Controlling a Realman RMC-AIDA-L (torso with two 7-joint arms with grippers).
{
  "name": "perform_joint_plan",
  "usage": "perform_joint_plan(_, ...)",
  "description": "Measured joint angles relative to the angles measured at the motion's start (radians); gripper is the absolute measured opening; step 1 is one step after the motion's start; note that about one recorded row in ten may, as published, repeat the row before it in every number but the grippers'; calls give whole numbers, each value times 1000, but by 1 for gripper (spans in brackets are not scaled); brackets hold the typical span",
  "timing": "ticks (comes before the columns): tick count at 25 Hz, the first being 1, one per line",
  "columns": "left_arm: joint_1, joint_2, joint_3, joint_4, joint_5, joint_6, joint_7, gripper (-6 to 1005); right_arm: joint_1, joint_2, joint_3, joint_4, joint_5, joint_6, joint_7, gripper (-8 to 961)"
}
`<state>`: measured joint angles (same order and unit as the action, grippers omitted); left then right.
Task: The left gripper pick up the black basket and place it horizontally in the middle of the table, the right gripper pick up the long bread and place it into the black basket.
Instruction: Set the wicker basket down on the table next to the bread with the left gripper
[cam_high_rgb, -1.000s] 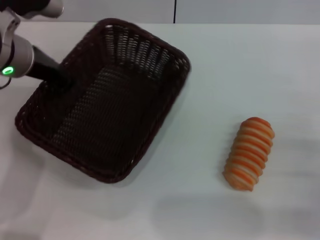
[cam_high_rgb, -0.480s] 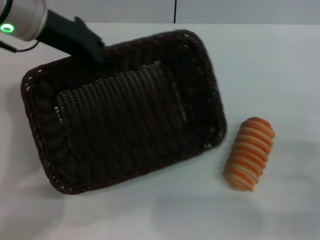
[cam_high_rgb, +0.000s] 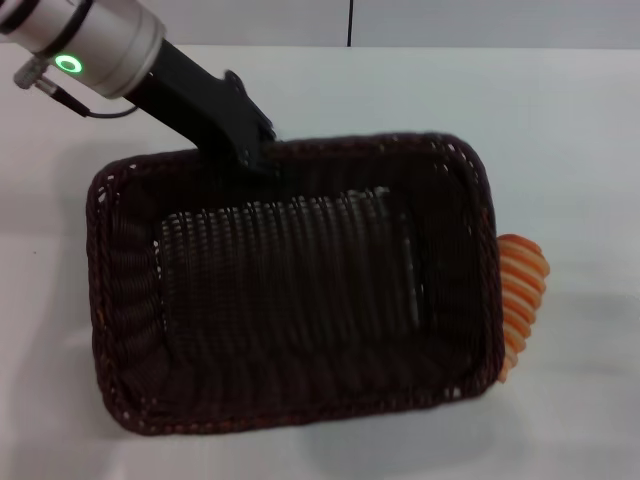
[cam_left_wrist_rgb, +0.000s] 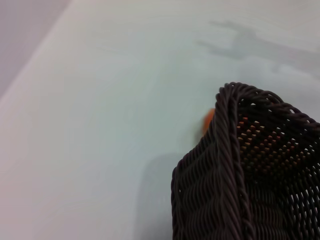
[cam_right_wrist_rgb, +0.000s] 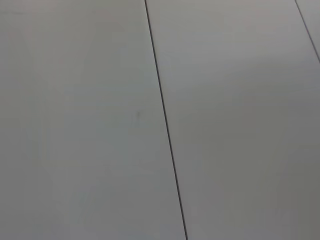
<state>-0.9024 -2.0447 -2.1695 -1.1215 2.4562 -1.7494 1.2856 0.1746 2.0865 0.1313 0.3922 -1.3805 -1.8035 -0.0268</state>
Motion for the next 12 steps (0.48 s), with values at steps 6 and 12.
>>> perform_joint_plan(6, -45, 10, 10, 87, 4, -3, 19, 191, -1, 1, -10, 4, 0, -1, -1, 734)
perform_joint_plan(12, -86, 3, 33, 165, 69, 68, 10, 193, -1, -1, -11, 3, 0, 1, -1, 731)
